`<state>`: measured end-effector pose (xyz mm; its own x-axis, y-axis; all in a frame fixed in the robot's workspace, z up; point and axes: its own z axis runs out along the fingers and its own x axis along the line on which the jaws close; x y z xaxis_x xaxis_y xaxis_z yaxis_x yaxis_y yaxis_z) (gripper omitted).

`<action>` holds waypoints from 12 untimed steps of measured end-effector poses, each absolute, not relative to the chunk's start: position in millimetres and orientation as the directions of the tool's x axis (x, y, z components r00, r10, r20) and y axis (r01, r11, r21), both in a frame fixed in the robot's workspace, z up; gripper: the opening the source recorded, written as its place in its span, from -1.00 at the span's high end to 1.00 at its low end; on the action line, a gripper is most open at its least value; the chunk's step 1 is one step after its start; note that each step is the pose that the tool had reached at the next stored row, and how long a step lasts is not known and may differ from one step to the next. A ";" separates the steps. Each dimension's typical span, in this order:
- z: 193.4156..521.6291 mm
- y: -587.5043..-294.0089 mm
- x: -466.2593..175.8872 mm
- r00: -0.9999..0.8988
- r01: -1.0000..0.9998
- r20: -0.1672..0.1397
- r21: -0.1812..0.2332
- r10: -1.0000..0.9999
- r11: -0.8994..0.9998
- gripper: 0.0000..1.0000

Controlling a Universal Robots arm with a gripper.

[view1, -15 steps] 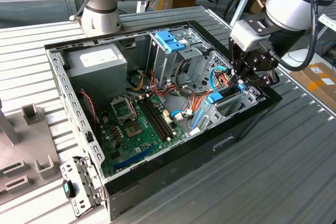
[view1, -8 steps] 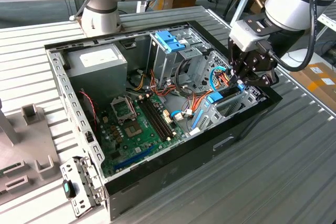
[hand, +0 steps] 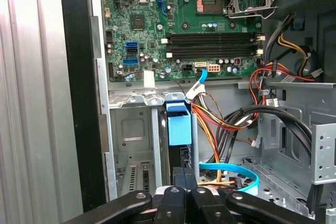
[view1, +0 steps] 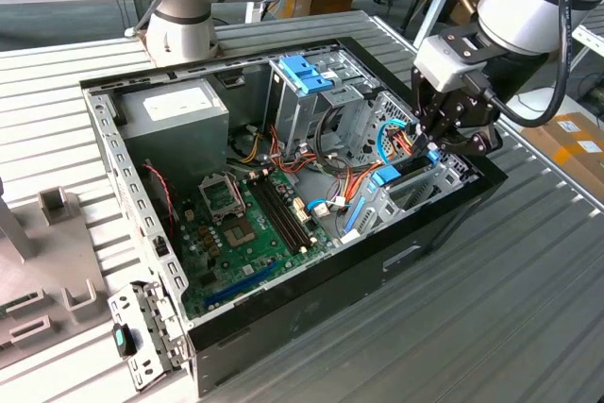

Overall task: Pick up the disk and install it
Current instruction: 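Insert the second disk wire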

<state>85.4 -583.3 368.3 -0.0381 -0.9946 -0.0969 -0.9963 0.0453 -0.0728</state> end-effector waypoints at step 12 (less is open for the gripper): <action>368.3 -582.0 85.8 -0.038 -0.996 -0.097 -0.073 -0.995 0.045 0.79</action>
<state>85.8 -582.0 368.3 -0.0381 -0.9946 -0.0969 -0.9963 0.0452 -0.0728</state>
